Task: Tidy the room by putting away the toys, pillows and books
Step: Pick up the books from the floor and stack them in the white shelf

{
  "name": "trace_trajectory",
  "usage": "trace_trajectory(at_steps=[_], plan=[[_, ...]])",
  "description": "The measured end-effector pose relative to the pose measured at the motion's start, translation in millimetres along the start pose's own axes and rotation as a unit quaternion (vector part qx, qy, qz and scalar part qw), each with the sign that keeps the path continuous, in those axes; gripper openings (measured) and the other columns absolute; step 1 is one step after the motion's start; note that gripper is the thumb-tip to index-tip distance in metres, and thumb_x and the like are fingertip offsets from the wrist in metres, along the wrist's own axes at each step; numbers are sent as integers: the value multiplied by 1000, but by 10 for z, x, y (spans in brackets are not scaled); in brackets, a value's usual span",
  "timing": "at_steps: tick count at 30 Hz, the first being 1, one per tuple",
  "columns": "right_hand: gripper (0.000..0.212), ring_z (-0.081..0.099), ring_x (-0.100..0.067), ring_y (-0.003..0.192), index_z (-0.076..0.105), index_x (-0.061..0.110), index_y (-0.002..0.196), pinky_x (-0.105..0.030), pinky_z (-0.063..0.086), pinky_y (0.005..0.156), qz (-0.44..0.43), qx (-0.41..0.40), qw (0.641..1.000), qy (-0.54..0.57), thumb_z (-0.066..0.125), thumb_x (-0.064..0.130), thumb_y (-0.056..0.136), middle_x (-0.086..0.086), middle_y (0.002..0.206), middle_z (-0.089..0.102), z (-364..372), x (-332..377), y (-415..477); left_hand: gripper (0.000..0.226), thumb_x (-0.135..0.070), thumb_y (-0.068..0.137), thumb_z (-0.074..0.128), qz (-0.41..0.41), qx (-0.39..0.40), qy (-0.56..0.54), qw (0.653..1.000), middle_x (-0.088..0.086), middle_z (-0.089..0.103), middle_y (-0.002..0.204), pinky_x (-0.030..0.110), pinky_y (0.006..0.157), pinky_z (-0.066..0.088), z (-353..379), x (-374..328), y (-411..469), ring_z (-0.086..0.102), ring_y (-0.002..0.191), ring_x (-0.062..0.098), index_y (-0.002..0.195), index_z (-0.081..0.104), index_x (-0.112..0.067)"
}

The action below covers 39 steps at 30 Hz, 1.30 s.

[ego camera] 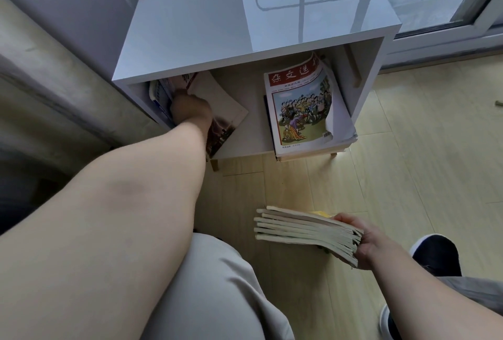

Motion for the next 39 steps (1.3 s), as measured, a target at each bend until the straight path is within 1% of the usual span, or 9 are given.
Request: trace_trajectory(at_steps=[5, 7, 10, 12, 17, 24, 30, 33, 39], plan=[[15, 66, -33, 45, 64, -8, 78, -44, 59, 44, -2, -5, 1000, -13, 64, 7, 82, -21, 65, 66, 28, 9, 16, 29, -8, 101, 50, 85, 51, 331, 939, 18, 64, 118, 40, 78, 53, -49, -70, -85, 65, 108, 32, 126, 59, 3], [14, 66, -33, 47, 64, -8, 78, -46, 60, 47, -4, -8, 1000, -12, 65, 6, 80, -21, 68, 67, 12, 30, 11, 26, -11, 99, 53, 139, 73, 519, 840, 13, 63, 110, 38, 83, 54, -56, -136, -151, 62, 105, 28, 121, 63, -2], [16, 68, -34, 54, 66, -7, 82, -46, 62, 53, 1, -21, 1000, -13, 68, 5, 72, -21, 75, 68, -27, -8, 10, 54, -29, 98, 59, 245, 12, 749, 615, 20, 39, 152, 48, 112, 37, 71, -109, -185, 37, 141, 37, 146, 48, -8], [18, 68, -34, 54, 66, -8, 82, -45, 62, 51, 4, -22, 1000, -21, 68, 5, 70, -21, 74, 68, -22, -27, 6, 65, -37, 95, 62, 276, -9, 787, 552, 20, 25, 162, 53, 121, 23, 128, -50, -112, 20, 150, 41, 151, 43, -12], [13, 67, -33, 46, 64, -8, 78, -44, 59, 44, 10, -4, 1000, -6, 64, 5, 79, -21, 64, 67, 13, -11, -7, 53, -28, 100, 54, 252, 36, 766, 590, 14, 47, 151, 56, 120, 22, 127, -81, 38, 39, 142, 36, 150, 41, -14], [14, 65, -32, 43, 63, -7, 77, -41, 57, 40, 10, 5, 1000, 2, 62, 6, 81, -21, 60, 65, 24, -3, 7, 53, -17, 108, 41, 273, 60, 827, 488, 25, 31, 160, 59, 120, 25, 286, 38, 153, 30, 147, 45, 155, 28, 2], [19, 63, -30, 40, 62, -7, 71, -40, 56, 38, 9, 7, 1000, 13, 61, 7, 84, -20, 58, 65, 22, 1, 16, 39, -17, 108, 40, 317, 126, 841, 420, 22, 52, 145, 56, 113, 37, 297, 68, 61, 48, 133, 43, 140, 52, 2], [19, 63, -30, 38, 62, -6, 72, -38, 53, 36, 7, 11, 1000, 18, 60, 7, 86, -20, 56, 65, 26, 14, 15, 29, -20, 105, 49, 409, 140, 810, 397, 15, 66, 122, 44, 95, 53, 229, 68, 94, 62, 111, 34, 123, 65, -4], [20, 64, -30, 40, 63, -6, 71, -38, 54, 37, 8, 4, 1000, 17, 62, 8, 86, -19, 57, 66, -29, 20, 32, 24, -11, 102, 37, 637, 8, 700, 324, 20, 62, 107, 40, 77, 56, 184, -161, -32, 63, 87, 31, 118, 53, -2]])
Point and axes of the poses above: each hand's wrist, its own y-axis towards the middle knuckle, its own z-axis out of the palm, x = y × z, the point moved 5 cm from there along y, towards the middle knuckle
